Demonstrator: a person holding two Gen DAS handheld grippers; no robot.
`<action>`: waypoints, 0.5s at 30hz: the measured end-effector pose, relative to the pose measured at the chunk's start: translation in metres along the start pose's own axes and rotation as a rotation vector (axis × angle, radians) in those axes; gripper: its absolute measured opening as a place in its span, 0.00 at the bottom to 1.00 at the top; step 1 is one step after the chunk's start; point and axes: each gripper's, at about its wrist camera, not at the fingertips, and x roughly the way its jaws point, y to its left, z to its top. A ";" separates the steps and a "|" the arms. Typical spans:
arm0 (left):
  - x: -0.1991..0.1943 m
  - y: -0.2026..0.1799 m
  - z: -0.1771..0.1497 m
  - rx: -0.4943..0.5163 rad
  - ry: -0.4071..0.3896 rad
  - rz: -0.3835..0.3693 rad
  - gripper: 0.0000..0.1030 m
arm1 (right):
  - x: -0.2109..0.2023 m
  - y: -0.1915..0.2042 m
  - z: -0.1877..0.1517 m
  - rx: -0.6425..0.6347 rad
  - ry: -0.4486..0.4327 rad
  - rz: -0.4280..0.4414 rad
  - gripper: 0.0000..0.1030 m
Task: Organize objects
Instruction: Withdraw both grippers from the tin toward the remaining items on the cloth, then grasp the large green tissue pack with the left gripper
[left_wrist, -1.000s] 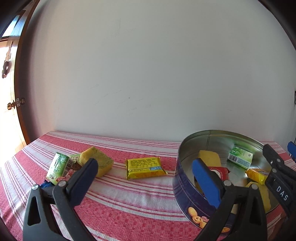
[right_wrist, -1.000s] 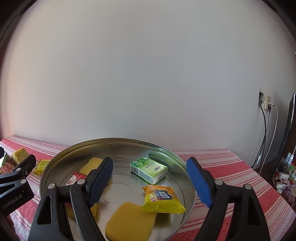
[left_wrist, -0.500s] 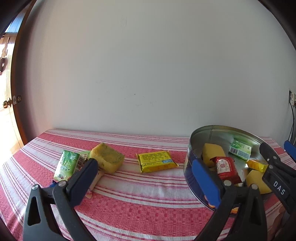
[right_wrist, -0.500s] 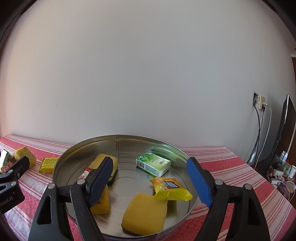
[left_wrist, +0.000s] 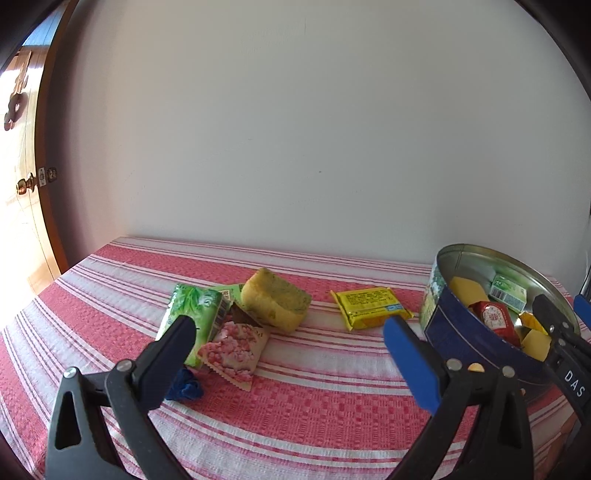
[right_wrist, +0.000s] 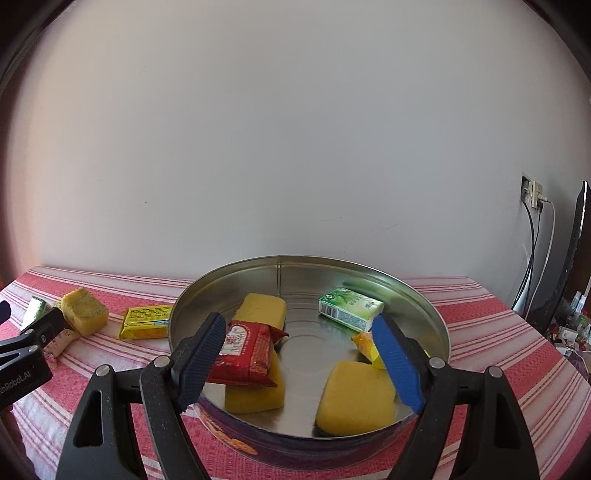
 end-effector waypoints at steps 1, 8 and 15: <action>0.002 0.005 0.000 0.000 0.007 0.005 1.00 | 0.000 0.004 0.000 0.001 0.005 0.007 0.81; 0.017 0.050 0.000 -0.016 0.074 0.048 1.00 | -0.001 0.038 -0.003 0.004 0.051 0.094 0.81; 0.044 0.095 -0.004 -0.099 0.229 0.005 1.00 | 0.000 0.080 -0.007 -0.017 0.101 0.195 0.81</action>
